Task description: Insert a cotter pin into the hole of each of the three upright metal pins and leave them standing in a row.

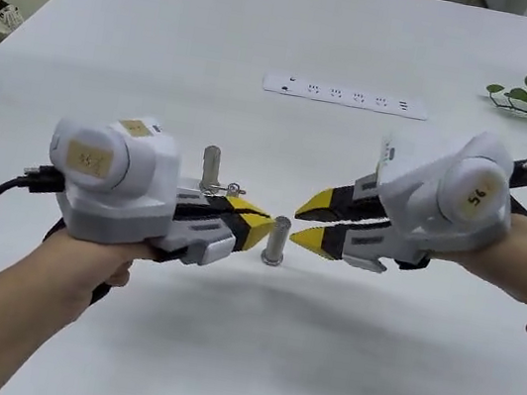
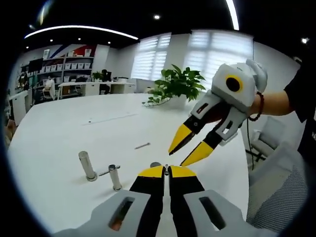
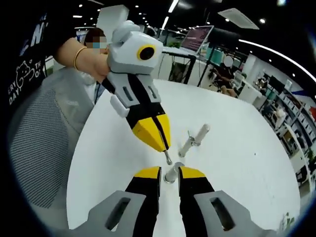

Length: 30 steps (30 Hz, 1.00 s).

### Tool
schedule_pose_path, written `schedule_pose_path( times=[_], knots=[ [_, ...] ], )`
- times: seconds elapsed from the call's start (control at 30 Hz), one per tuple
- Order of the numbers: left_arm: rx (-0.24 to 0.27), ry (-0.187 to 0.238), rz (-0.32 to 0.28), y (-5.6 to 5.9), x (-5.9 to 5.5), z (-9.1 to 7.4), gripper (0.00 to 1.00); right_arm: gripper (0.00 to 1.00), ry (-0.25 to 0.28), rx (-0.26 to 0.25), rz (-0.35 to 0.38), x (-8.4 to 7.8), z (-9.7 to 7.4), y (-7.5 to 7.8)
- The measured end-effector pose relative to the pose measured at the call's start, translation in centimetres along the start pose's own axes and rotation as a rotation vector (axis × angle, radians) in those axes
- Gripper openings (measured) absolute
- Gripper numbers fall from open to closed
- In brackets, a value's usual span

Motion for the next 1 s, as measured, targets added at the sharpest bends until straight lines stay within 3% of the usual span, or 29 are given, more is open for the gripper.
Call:
schedule_pose_path(
  times=[0.13,0.5,0.73,1.0],
  knots=[
    [-0.026,0.008,0.036,0.0,-0.1,-0.3,0.0,0.08,0.04,0.06,0.122,-0.4,-0.1,-0.4],
    [-0.127,-0.01,0.149,0.9,-0.7,-0.7,0.0,0.07,0.126,0.206,0.285,-1.3,-0.2,-1.5],
    [-0.166,-0.011,0.162,1.2,-0.9,-0.9,0.0,0.08,0.164,0.266,0.33,-1.6,-0.2,-2.1],
    [-0.236,0.017,0.14,1.9,-0.8,-1.4,0.0,0.09,0.208,0.321,0.366,-1.7,-0.2,-2.6]
  ],
)
Point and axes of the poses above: the centre of the closed fingertips' face, and the gripper's own axes: z roughly forward along the fingers, y roughly to its right, x roughly out of its top, the point moved 8 cm from there along -z, roughly backward along the fingers, and after that the axes turned 3 degrees about z, right-handed, at the moved point
